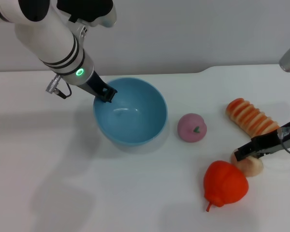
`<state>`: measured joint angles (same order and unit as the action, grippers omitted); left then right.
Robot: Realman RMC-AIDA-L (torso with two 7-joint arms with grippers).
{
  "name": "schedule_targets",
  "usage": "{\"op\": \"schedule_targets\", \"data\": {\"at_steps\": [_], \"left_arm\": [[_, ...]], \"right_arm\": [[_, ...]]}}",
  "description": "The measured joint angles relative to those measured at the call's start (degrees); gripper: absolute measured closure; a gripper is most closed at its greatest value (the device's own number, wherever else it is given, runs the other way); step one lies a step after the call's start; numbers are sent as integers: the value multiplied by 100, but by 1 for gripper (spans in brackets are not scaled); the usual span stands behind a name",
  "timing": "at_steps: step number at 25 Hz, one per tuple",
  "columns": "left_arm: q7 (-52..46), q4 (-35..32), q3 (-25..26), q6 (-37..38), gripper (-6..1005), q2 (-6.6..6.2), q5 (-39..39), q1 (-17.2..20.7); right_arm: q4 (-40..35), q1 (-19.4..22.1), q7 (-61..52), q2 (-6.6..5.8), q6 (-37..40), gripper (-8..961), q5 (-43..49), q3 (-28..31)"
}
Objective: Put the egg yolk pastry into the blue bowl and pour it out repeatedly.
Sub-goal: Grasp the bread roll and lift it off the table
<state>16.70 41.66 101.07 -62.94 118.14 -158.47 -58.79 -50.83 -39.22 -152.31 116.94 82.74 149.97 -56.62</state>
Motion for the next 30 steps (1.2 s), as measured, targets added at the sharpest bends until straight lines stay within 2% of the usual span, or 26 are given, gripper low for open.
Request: {"op": "schedule_targets", "data": {"at_steps": [10, 18, 30], "left_arm": [[0, 0, -10, 1, 1000, 7, 0, -14], [0, 0, -8, 20, 1000, 7, 0, -5], [0, 0, -8, 30, 999, 7, 0, 10]], "right_arm": [[149, 54, -169, 6, -60, 480, 23, 2], [127, 203, -517, -135, 19, 501, 23, 7], [151, 230, -477, -121, 2, 532, 45, -25]]}}
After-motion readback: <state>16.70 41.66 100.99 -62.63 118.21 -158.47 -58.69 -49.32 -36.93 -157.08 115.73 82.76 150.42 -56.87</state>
